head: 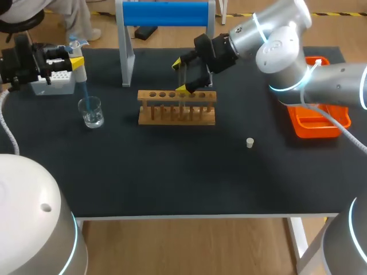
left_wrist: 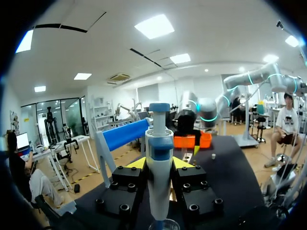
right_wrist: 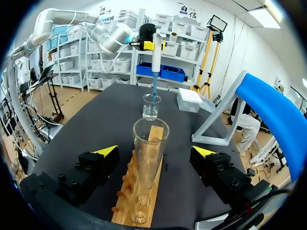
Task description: Invert the test tube, pick up the pipette, mount the tip to pipette, aspirate from beaker and dispense into the tube, eject the tip, return the pipette, and cap with the stopper.
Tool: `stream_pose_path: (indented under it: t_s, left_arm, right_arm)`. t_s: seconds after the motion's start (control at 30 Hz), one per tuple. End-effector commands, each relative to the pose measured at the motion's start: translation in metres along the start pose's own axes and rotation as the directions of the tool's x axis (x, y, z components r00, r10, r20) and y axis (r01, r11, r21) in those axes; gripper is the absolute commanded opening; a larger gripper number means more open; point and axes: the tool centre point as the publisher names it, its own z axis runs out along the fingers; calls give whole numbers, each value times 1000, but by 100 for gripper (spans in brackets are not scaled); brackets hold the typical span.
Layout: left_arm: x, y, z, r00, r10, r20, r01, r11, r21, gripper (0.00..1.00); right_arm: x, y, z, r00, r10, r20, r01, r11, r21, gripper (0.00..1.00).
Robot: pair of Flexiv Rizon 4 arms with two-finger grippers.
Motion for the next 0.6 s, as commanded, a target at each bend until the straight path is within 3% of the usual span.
stream_pose_path:
  t_s: [0.03, 0.6]
  left_arm:
    - [6, -16, -1, 1000, 10, 16, -9, 1000, -18, 0]
    - [13, -55, 8, 998, 49, 32, -46, 995, -85, 0]
  right_arm:
    - [-1, 0, 0, 1000, 0, -1, 0, 1000, 1, 100]
    - [-1, 0, 0, 1000, 0, -1, 0, 1000, 1, 100]
